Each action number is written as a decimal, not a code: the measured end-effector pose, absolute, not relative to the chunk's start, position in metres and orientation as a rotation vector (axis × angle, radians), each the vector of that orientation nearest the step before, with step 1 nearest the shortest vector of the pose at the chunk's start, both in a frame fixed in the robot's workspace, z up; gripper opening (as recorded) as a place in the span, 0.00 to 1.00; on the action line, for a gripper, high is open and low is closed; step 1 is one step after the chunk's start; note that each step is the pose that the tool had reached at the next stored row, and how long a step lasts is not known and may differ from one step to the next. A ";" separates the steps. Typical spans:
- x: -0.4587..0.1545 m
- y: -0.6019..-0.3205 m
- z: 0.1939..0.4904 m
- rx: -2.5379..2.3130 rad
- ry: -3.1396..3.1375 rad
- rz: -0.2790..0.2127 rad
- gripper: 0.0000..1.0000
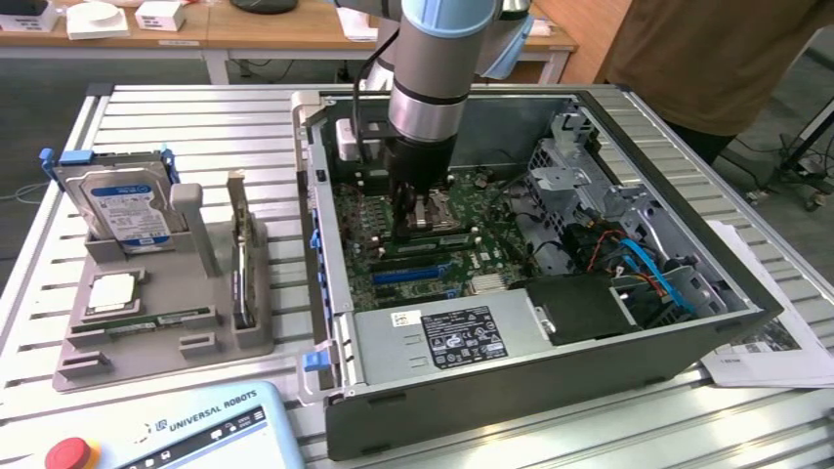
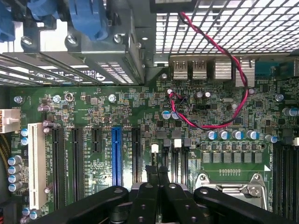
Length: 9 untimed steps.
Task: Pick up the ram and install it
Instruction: 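Press down the ram until it locks into place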
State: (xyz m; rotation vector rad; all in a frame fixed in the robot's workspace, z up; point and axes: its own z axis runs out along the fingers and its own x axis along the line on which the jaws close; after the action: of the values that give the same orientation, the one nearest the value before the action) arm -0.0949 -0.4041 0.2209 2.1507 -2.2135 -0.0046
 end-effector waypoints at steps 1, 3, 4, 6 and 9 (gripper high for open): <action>-0.095 -0.404 0.221 2.151 -2.214 -0.005 0.11; -0.095 -0.404 0.224 2.152 -2.215 -0.005 0.11; -0.095 -0.404 0.225 2.151 -2.214 -0.005 0.11; -0.095 -0.404 0.229 2.151 -2.214 -0.005 0.11; -0.095 -0.404 0.234 2.151 -2.214 -0.005 0.11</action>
State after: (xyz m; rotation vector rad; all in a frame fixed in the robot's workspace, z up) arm -0.0948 -0.4041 0.2335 2.1508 -2.2136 -0.0046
